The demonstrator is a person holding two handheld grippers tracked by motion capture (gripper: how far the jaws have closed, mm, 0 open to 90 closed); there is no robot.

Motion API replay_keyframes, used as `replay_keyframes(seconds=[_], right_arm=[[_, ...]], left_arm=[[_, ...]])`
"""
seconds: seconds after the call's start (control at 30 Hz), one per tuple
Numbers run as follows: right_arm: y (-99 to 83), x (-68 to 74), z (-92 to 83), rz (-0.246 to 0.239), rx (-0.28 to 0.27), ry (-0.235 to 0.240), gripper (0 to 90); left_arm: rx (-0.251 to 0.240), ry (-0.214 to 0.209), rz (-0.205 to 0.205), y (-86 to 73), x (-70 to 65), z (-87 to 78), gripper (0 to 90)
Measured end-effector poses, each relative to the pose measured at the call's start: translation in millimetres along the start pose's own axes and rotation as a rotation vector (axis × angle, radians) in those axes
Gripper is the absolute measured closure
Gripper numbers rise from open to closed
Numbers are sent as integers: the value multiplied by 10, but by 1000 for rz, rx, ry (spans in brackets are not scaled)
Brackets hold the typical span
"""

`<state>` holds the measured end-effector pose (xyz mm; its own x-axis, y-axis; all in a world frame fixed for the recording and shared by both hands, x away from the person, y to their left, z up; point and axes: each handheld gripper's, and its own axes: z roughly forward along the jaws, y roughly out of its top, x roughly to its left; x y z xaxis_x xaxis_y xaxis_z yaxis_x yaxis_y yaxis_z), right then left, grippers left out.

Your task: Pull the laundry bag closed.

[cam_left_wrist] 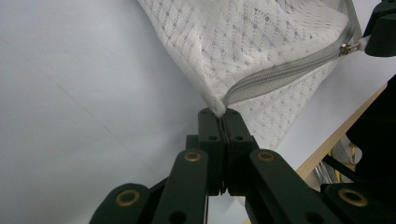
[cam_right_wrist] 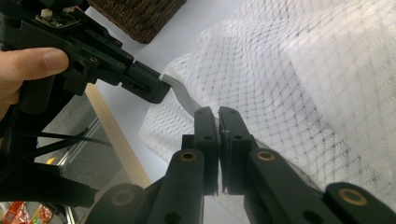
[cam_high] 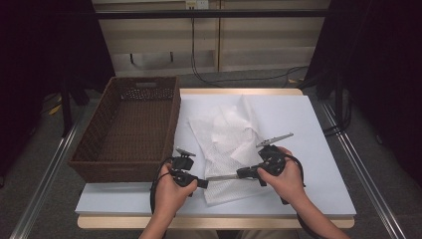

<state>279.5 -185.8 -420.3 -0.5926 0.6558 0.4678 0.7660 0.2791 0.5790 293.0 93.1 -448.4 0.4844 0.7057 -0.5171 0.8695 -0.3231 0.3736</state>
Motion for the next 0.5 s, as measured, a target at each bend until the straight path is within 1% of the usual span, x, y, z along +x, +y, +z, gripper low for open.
replay_keyframes(seconds=[0.03, 0.07, 0.1, 0.17, 0.2, 0.23, 0.27, 0.43, 0.47, 0.5], right_arm=[[-2, -1, -5, 0, 0, -1, 877], [-4, -2, -9, -1, 4, 0, 877], [-6, -2, -12, -3, 3, -4, 877], [-9, -10, -27, -3, 3, -4, 877], [-12, -13, -34, 1, 0, -2, 877], [-15, -15, -40, 2, -2, -1, 877], [-18, -17, -46, -1, -2, -3, 877], [-34, -35, -76, 6, -6, -9, 877], [-38, -42, -83, 12, -10, -10, 877], [-40, -51, -92, 12, -10, -9, 877]], left_arm=[[-5, 8, 1, 1, 1, 5, 886], [1, 15, 8, 4, -1, 4, 886], [8, 13, 18, 8, 7, -2, 886], [9, 11, 18, 13, 5, -5, 886], [1, 5, 3, 14, -8, 2, 886], [-15, 11, -15, 14, -29, 16, 886], [10, 10, 15, 21, -11, 6, 886], [16, 14, 18, 30, -3, 22, 886], [18, 6, 14, 31, -4, 18, 886], [16, 14, 19, 34, -6, 18, 886]])
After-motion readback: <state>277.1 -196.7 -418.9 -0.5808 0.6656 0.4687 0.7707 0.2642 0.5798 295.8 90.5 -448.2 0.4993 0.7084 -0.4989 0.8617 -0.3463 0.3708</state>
